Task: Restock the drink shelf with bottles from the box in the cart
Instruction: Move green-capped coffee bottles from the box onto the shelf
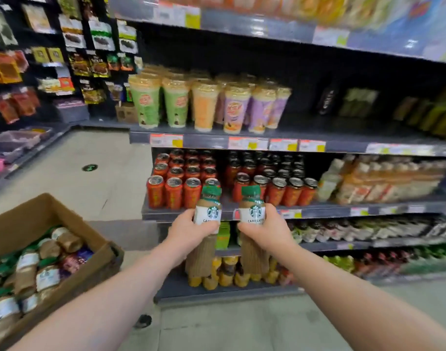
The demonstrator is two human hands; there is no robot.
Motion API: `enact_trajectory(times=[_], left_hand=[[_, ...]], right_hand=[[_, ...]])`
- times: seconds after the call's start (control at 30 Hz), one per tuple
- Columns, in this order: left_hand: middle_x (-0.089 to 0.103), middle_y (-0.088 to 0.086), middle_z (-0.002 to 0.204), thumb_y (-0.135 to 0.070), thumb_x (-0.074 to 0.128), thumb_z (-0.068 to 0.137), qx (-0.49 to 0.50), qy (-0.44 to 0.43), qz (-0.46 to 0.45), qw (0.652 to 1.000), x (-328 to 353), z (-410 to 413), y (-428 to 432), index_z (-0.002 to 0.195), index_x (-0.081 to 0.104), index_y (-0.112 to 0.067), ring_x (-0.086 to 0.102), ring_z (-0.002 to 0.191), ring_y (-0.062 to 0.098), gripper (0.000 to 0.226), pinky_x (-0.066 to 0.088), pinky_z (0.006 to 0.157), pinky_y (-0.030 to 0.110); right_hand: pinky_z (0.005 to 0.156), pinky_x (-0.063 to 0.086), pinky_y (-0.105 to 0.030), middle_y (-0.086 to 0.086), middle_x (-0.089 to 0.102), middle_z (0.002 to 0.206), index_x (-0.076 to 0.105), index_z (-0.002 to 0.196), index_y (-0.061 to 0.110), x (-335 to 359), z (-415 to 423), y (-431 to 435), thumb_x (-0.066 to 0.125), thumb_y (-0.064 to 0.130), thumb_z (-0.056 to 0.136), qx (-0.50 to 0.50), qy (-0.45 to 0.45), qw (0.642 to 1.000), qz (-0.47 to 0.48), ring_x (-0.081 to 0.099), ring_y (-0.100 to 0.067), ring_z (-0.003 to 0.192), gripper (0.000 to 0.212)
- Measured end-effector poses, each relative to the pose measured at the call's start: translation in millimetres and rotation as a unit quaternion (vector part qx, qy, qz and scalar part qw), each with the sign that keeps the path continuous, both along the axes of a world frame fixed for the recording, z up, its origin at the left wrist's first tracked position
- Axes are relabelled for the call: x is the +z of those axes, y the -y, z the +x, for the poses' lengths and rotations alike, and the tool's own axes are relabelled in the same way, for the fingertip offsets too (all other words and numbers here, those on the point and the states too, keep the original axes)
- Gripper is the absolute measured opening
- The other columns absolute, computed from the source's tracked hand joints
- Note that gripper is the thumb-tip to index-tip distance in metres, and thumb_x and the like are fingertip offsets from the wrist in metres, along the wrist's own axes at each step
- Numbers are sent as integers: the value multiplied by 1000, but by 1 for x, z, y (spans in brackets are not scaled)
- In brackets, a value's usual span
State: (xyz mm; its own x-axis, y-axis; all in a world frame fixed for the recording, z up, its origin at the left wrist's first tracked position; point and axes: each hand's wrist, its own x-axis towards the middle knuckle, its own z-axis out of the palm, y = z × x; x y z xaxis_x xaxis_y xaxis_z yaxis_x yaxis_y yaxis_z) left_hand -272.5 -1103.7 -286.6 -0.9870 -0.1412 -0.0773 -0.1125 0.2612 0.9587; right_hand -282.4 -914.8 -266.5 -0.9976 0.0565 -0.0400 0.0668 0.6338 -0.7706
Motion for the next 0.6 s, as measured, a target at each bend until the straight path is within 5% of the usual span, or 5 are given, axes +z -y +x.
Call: enact_trajectory(times=[0.17,0.43,0.6], left_hand=[[61,-7,94,-26,74,75,-69,-19,9,997,22,0,-136,97,57,-26,57,81,5,27,44,64,24],[61,-16,87,-27,73,76,-166,-48,16,985,59,-11,-286,91,57,-31,58,76,0,22,43,48,11],[64,-16,86,-28,72,75,-192,-65,-1,979,73,-45,-338,94,61,-29,59,76,-1,22,43,51,13]], right_hand=[[57,41,-26,16,56,83,46,96,26,26,24,-124,71,42,69,-58,-25,998,5,53,0,73,40],[75,55,-41,3,62,93,47,103,20,62,45,-267,69,43,70,-140,-35,989,-17,61,-15,83,45],[66,51,-31,13,58,88,48,97,28,72,25,-318,72,43,69,-171,-72,982,-22,57,-4,79,39]])
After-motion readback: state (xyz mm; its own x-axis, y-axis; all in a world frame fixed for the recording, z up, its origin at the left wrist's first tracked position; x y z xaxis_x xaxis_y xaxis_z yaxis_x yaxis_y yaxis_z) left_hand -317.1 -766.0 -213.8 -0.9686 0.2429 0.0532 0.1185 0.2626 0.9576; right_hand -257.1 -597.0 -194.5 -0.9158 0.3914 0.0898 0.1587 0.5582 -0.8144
